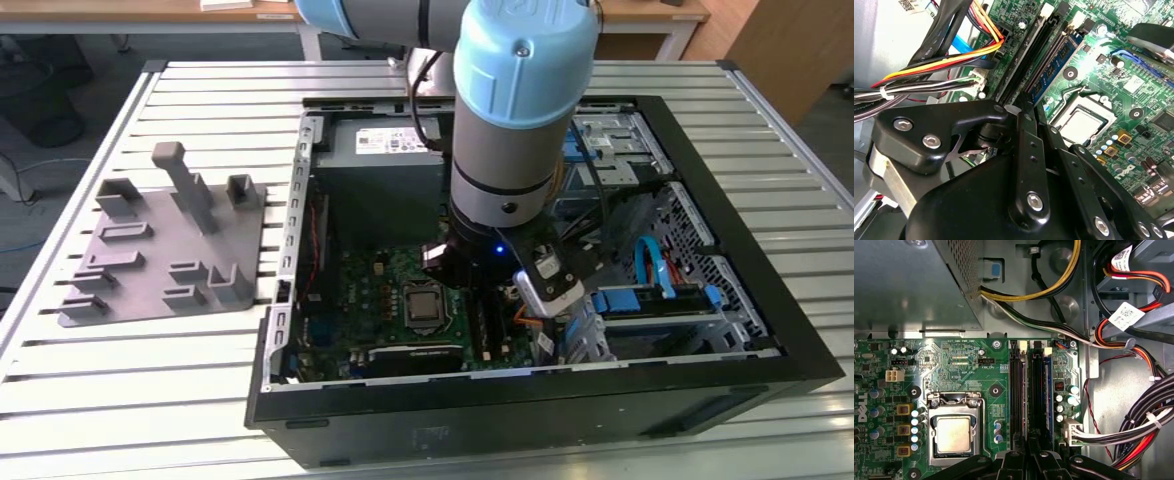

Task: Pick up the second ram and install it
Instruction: 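Insert the second ram into the second slot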

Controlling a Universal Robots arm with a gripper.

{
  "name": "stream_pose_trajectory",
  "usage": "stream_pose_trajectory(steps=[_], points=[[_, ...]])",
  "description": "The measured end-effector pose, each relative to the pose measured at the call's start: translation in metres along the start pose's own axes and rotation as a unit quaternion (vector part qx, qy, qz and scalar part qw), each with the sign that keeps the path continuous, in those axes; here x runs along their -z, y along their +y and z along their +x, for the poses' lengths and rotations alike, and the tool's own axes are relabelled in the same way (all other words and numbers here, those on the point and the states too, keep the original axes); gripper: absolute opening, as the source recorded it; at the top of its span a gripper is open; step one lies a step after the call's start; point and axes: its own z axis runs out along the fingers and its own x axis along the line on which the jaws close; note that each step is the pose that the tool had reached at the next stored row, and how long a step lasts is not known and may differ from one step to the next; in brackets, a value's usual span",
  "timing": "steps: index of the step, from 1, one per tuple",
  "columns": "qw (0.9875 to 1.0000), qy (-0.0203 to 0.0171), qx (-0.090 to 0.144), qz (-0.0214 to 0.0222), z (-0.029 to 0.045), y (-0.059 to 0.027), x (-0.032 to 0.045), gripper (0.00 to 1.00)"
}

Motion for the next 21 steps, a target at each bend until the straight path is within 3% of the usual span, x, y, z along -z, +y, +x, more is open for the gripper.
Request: stream_pose_trajectory(steps=[21], points=[[1.0,0.0005,0.005,0.0017,-0.0007,0.0037,0.0011,0.14]])
